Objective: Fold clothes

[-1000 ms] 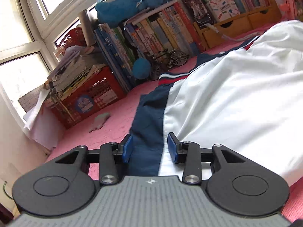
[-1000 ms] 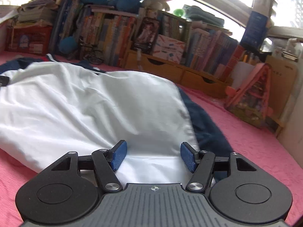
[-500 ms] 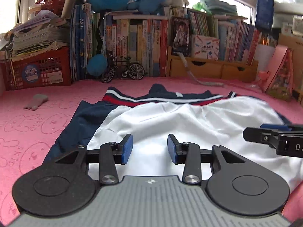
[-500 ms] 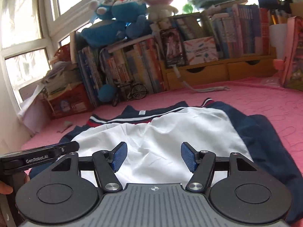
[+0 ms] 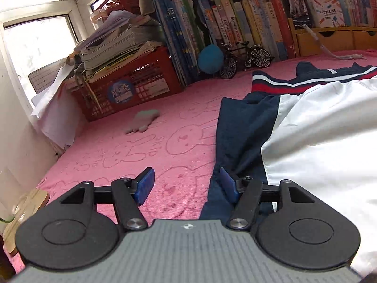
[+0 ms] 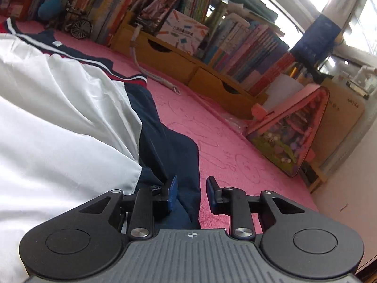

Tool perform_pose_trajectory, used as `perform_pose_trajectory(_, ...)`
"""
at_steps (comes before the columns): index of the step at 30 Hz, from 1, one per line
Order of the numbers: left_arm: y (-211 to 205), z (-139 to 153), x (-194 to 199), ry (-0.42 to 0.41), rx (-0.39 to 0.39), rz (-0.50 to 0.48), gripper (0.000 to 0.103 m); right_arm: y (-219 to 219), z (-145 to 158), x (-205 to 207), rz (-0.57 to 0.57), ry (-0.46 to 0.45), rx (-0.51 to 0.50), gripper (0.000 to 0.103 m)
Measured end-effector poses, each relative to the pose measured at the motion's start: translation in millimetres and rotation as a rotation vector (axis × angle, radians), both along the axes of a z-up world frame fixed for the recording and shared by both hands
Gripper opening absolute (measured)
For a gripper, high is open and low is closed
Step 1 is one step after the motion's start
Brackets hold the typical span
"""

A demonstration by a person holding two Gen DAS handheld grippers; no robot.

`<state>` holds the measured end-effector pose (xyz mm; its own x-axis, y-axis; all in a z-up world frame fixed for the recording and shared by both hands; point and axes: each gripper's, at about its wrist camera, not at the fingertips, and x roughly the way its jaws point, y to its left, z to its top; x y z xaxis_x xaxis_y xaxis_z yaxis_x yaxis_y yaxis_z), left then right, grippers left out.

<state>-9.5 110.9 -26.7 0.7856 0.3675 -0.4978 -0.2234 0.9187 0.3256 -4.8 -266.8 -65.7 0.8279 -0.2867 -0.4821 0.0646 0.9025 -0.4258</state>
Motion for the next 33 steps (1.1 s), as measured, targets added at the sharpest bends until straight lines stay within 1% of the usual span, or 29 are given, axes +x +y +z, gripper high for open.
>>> perform_pose_trajectory(2, 0, 20, -5, -0.051, -0.103, -0.026, 0.053, -5, 19, -5, -0.009, -0.034, 0.094, 0.029)
perform_pose_trajectory(4, -8, 37, 1, -0.084, -0.248, -0.115, 0.053, 3, 40, -2, 0.088, -0.049, 0.249, 0.030)
perform_pose_trajectory(5, -19, 39, 10, -0.084, -0.279, -0.155, 0.054, 7, 50, 0, 0.142, -0.055, 0.330, 0.034)
perform_pose_trajectory(6, -29, 40, 19, -0.084, -0.310, -0.196, 0.054, 18, 60, 8, 0.231, -0.031, 0.436, 0.039)
perform_pose_trajectory(8, -50, 43, 37, -0.083, -0.373, -0.277, 0.054, 40, 66, 25, 0.359, 0.021, 0.550, 0.045)
perform_pose_trajectory(9, -61, 41, 45, -0.076, -0.336, -0.297, 0.053, 57, 68, 35, 0.408, 0.043, 0.564, 0.046)
perform_pose_trajectory(12, -89, 30, 70, -0.046, -0.220, -0.363, 0.053, 89, 63, 59, 0.427, 0.051, 0.506, 0.046)
perform_pose_trajectory(13, -90, 26, 75, -0.036, -0.194, -0.362, 0.053, 92, 61, 66, 0.423, 0.053, 0.494, 0.046)
perform_pose_trajectory(14, -91, 22, 80, -0.026, -0.167, -0.361, 0.053, 92, 58, 73, 0.404, 0.055, 0.472, 0.046)
perform_pose_trajectory(16, -84, 13, 88, -0.010, -0.137, -0.333, 0.053, 84, 48, 84, 0.309, 0.063, 0.406, 0.046)
perform_pose_trajectory(17, -76, 7, 90, -0.004, -0.132, -0.314, 0.053, 72, 39, 88, 0.245, 0.069, 0.382, 0.045)
perform_pose_trajectory(18, -68, 0, 92, 0.003, -0.128, -0.294, 0.056, 58, 28, 91, 0.179, 0.075, 0.360, 0.049)
perform_pose_trajectory(19, -60, -5, 92, 0.006, -0.147, -0.293, 0.057, 45, 21, 91, 0.145, 0.079, 0.374, 0.049)
perform_pose_trajectory(20, -54, -5, 93, 0.011, -0.185, -0.284, 0.059, 31, 14, 91, 0.118, 0.081, 0.397, 0.050)
perform_pose_trajectory(21, -47, -5, 94, 0.017, -0.223, -0.274, 0.060, 24, 12, 89, 0.100, 0.074, 0.398, 0.050)
perform_pose_trajectory(24, -45, -6, 96, 0.027, -0.225, -0.260, 0.061, 18, 10, 85, 0.071, 0.055, 0.373, 0.052)
perform_pose_trajectory(28, -50, -7, 97, 0.037, -0.189, -0.259, 0.063, 24, 8, 87, 0.054, 0.056, 0.326, 0.056)
perform_pose_trajectory(31, -50, -7, 99, 0.040, -0.189, -0.259, 0.063, 22, 9, 88, 0.045, 0.057, 0.340, 0.059)
perform_pose_trajectory(32, -49, -6, 99, 0.039, -0.193, -0.259, 0.064, 18, 10, 88, 0.033, 0.052, 0.361, 0.060)
perform_pose_trajectory(33, -47, -6, 98, 0.038, -0.205, -0.261, 0.065, 13, 11, 88, 0.018, 0.045, 0.385, 0.064)
